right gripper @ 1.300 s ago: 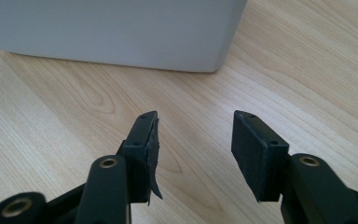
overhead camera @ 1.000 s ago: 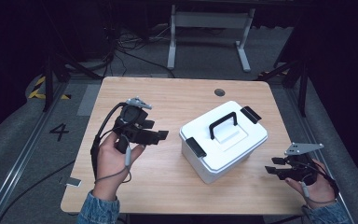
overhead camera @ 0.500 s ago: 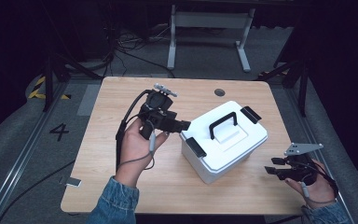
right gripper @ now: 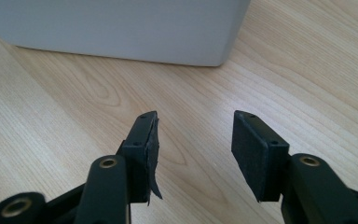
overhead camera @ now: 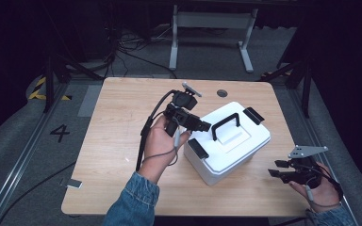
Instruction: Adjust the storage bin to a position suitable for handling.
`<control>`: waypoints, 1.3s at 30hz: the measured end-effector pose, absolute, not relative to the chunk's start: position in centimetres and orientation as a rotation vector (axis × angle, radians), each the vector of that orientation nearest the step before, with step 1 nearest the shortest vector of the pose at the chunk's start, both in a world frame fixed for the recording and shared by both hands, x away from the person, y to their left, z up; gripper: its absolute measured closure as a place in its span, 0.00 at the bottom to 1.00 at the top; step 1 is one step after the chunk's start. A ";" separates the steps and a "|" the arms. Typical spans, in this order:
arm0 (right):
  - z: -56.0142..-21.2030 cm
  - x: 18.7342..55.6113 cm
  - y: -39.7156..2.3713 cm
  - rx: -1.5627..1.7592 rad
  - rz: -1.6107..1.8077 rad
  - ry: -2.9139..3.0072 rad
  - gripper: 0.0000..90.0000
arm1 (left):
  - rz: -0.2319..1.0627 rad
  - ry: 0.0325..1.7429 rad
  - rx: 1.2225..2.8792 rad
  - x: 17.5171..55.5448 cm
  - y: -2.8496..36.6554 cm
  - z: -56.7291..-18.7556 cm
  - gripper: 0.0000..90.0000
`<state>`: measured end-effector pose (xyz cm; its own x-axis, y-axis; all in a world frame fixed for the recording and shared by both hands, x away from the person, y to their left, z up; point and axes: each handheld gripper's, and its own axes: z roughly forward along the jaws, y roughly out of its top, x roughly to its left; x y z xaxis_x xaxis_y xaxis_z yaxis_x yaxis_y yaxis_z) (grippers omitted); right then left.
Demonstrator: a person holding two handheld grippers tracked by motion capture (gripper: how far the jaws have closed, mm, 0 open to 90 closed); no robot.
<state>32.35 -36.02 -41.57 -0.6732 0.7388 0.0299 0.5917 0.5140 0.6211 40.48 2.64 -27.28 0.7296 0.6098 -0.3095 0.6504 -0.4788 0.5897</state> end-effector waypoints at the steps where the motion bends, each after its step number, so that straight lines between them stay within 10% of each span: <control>1: -41.6 32.3 -36.1 1.126 0.894 2.517 0.58 | -0.073 0.936 2.234 40.7 2.2 -27.5 0.55; 39: -42.0 31.8 -36.1 1.121 0.886 2.532 0.58 | -0.111 0.844 2.380 42.7 -3.6 -31.1 0.94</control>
<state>31.76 -36.06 -42.02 -0.6794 0.7332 0.0297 0.5916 0.5234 0.6132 42.72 -3.58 -31.07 0.7941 0.5458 -0.2675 0.5964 -0.6149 0.5160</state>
